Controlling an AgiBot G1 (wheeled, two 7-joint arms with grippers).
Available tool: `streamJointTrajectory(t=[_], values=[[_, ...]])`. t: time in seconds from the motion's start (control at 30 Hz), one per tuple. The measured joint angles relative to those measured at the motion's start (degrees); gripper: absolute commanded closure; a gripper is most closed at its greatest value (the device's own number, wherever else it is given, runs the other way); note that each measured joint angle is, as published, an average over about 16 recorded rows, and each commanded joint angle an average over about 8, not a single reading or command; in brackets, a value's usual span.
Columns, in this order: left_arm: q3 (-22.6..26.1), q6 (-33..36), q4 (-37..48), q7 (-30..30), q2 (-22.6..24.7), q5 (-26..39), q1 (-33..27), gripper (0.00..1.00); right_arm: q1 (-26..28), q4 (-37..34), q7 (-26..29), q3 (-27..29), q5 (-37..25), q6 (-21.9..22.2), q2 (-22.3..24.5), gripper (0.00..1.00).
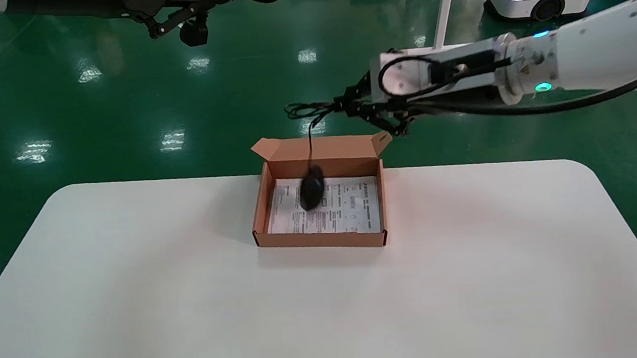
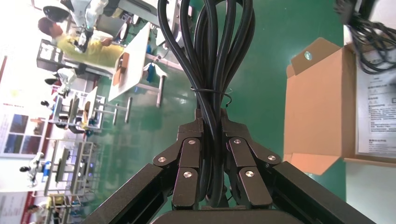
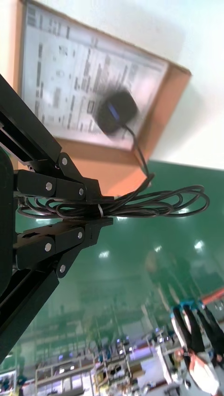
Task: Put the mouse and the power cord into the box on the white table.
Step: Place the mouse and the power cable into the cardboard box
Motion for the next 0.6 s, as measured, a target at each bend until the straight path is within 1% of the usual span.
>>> streamJointTrajectory(t=[0.17, 0.33, 0.6], values=[[0.2, 0.0, 1.6, 0.1, 0.7, 0.2, -0.1, 1.0, -1.3, -1.4, -2.2, -0.5, -0.6, 1.9, -2.0, 1.0], [0.4, 0.0, 3.0, 0.3, 1.6, 0.5, -0.3, 1.0, -3.2, -1.8, -4.1, -1.0, -1.3, 4.8, -3.9, 1.0], [0.8, 0.9, 4.8, 0.5, 2.6, 1.0, -1.0, 1.0, -7.8, 1.2, -5.3, -2.3, -1.7, 10.7, -6.0, 1.0]])
